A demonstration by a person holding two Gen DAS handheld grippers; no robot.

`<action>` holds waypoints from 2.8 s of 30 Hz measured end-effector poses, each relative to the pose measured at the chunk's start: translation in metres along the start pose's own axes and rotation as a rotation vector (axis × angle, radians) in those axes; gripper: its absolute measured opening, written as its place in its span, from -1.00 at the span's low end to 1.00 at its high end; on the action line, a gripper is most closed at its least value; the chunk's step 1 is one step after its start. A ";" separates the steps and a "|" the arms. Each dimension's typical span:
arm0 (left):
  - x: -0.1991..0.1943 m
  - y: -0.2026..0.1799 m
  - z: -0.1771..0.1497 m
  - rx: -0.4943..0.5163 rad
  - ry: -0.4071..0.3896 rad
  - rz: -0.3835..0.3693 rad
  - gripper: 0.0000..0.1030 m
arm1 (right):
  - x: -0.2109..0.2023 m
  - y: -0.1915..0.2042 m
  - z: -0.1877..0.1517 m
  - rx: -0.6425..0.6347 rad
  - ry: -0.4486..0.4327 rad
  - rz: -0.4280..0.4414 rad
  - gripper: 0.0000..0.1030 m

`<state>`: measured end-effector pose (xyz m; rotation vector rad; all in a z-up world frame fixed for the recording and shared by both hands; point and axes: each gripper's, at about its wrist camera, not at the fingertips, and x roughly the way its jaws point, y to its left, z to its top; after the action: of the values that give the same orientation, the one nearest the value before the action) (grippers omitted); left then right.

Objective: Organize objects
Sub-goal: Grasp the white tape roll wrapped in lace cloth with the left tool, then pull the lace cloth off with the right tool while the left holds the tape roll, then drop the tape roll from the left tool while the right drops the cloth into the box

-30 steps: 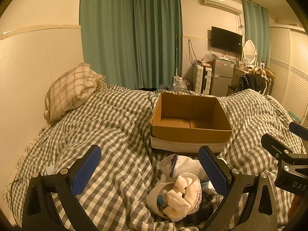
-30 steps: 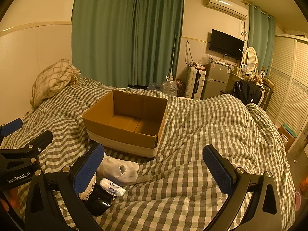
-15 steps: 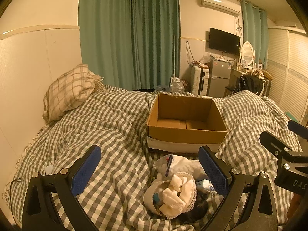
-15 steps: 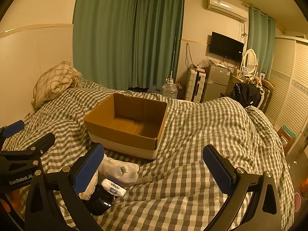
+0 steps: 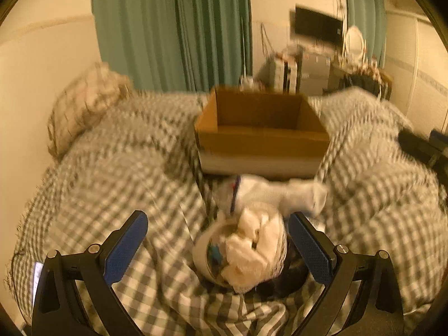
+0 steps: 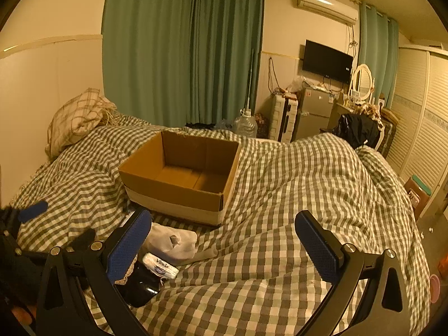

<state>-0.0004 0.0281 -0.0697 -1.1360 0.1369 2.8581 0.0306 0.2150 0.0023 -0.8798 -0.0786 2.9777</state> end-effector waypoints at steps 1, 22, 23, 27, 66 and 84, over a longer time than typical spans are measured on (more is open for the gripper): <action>0.009 0.000 -0.002 -0.006 0.032 -0.013 0.93 | 0.003 -0.001 -0.001 0.002 0.008 0.001 0.99; 0.038 0.031 -0.013 -0.090 0.124 -0.140 -0.71 | 0.040 0.015 -0.021 -0.045 0.136 0.018 0.99; 0.038 0.033 -0.013 -0.088 0.120 -0.138 -0.72 | 0.041 0.016 -0.021 -0.048 0.137 0.017 0.99; 0.034 0.033 -0.011 -0.073 0.110 -0.125 -0.75 | 0.040 0.019 -0.022 -0.058 0.135 0.015 0.99; 0.012 0.024 -0.001 0.003 0.018 -0.112 -0.86 | 0.062 0.086 -0.021 -0.204 0.238 0.419 -0.89; -0.003 0.031 0.115 0.045 -0.147 -0.074 -0.86 | 0.035 0.036 0.075 -0.180 0.047 0.236 -0.88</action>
<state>-0.0795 0.0094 0.0180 -0.8993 0.1479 2.8445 -0.0399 0.1783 0.0441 -1.0458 -0.2637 3.2049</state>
